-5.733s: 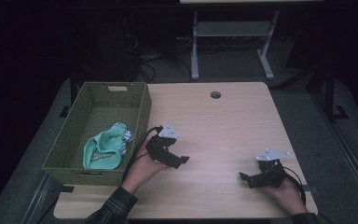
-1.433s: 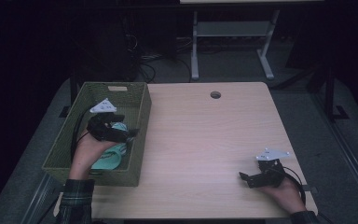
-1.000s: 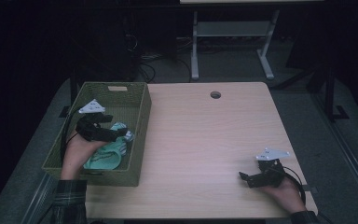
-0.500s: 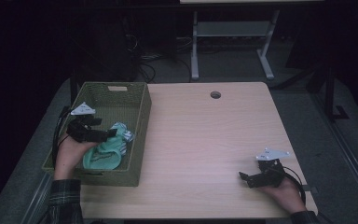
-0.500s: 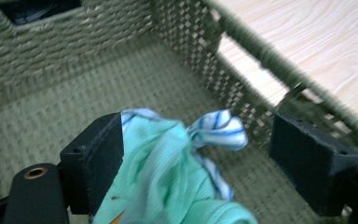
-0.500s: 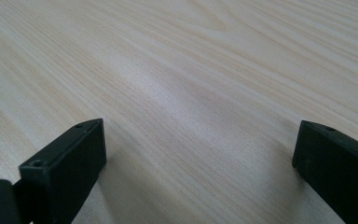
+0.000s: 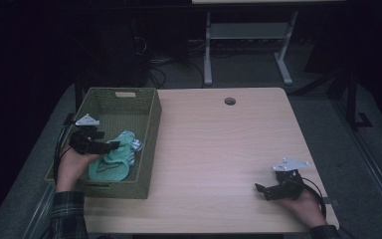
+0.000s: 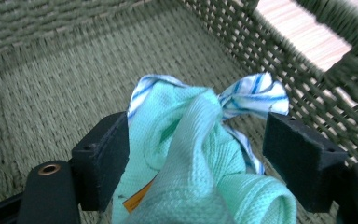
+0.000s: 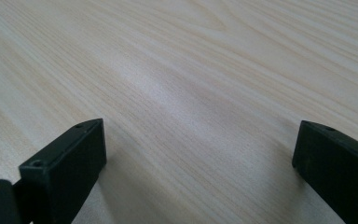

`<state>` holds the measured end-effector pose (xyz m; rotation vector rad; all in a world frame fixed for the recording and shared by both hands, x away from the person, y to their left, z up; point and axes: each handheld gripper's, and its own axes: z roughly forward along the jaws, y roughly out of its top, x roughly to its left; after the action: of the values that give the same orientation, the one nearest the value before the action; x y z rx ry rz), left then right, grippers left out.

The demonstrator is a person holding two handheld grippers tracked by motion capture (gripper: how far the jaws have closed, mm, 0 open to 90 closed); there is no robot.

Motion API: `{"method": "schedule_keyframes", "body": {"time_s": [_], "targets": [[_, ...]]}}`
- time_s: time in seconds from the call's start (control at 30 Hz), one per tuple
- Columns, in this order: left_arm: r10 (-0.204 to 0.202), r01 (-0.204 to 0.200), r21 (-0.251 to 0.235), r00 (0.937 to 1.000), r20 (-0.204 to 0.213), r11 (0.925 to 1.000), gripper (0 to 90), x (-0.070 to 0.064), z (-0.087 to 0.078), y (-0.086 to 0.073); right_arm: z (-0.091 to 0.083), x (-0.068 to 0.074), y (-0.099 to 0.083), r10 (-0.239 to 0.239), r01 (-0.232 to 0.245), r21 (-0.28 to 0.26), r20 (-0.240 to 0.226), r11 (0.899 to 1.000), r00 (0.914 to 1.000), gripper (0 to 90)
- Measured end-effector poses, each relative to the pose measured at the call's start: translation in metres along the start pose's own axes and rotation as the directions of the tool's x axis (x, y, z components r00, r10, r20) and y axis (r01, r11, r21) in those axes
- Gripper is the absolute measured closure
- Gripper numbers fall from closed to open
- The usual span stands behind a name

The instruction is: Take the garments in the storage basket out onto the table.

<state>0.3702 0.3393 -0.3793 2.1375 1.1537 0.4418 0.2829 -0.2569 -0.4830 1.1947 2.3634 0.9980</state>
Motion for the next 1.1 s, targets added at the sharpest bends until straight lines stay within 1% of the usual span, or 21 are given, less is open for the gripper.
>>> {"method": "schedule_keyframes", "body": {"time_s": [0.1, 0.17, 0.23, 0.33, 0.5, 0.53, 0.63, 0.7, 0.73, 0.77, 0.8, 0.93, 1.0, 1.1], "targets": [[-0.010, 0.010, 0.018, 0.9999, 0.003, 0.9998, 23.3, 0.003, 0.004, -0.004, 0.000, 0.000, 0.000, 0.000, 0.000, 0.000, 0.000, 1.000, 1.0000, 2.2], [-0.031, 0.031, 0.036, 0.9995, 0.005, 0.9989, 24.7, 0.005, 0.007, -0.006, 0.000, 0.000, 0.000, 0.001, -0.001, 0.000, 0.001, 1.000, 1.0000, 2.2], [-0.031, 0.031, 0.064, 0.9995, -0.004, 0.9975, 26.4, 0.006, 0.009, -0.007, 0.000, 0.000, 0.000, 0.001, -0.001, 0.000, 0.001, 1.000, 1.0000, 2.3], [-0.035, 0.035, 0.076, 0.9994, 0.003, 0.9965, 30.1, 0.006, 0.011, -0.008, 0.000, 0.000, 0.000, 0.001, -0.001, 0.001, 0.001, 1.000, 1.0000, 2.2], [-0.037, 0.038, 0.097, 0.9993, -0.010, 0.9946, 36.8, 0.006, 0.013, -0.008, 0.000, 0.000, 0.000, 0.002, -0.002, 0.001, 0.000, 1.000, 1.0000, 2.3], [-0.038, 0.040, 0.103, 0.9991, -0.020, 0.9939, 38.2, 0.006, 0.013, -0.008, 0.000, 0.000, 0.000, 0.002, -0.002, 0.000, 0.000, 1.000, 1.0000, 2.2], [-0.041, 0.044, 0.107, 0.9987, -0.031, 0.9933, 44.4, 0.006, 0.013, -0.008, 0.000, 0.000, 0.000, 0.002, -0.002, 0.001, 0.000, 1.000, 1.0000, 2.2], [-0.041, 0.044, 0.109, 0.9986, -0.034, 0.9930, 51.2, 0.006, 0.013, -0.008, 0.000, 0.000, 0.000, 0.003, -0.003, 0.001, 0.000, 1.000, 1.0000, 2.3], [-0.040, 0.044, 0.110, 0.9985, -0.038, 0.9930, 51.2, 0.006, 0.013, -0.008, 0.000, 0.000, 0.000, 0.002, -0.002, 0.001, 0.000, 1.000, 1.0000, 2.2], [-0.042, 0.046, 0.108, 0.9983, -0.040, 0.9931, 57.3, 0.006, 0.012, -0.008, 0.000, 0.000, 0.000, 0.003, -0.003, 0.001, 0.000, 1.000, 1.0000, 2.2], [-0.042, 0.047, 0.106, 0.9982, -0.042, 0.9933, 60.5, 0.006, 0.012, -0.008, 0.000, 0.000, 0.000, 0.003, -0.003, 0.000, 0.000, 1.000, 1.0000, 2.2], [-0.049, 0.052, 0.110, 0.9984, -0.030, 0.9926, 75.0, 0.006, 0.011, -0.007, 0.000, 0.000, 0.000, 0.003, -0.003, 0.001, 0.001, 1.000, 1.0000, 2.2], [-0.054, 0.055, 0.117, 0.9985, -0.012, 0.9917, 81.4, 0.005, 0.011, -0.007, 0.000, 0.000, 0.000, 0.002, -0.002, 0.001, 0.000, 1.000, 1.0000, 2.2], [-0.057, 0.056, 0.126, 0.9984, 0.003, 0.9904, 84.5, 0.004, 0.011, -0.007, 0.000, 0.000, 0.000, 0.003, -0.003, 0.001, 0.001, 1.000, 1.0000, 2.3]]}}
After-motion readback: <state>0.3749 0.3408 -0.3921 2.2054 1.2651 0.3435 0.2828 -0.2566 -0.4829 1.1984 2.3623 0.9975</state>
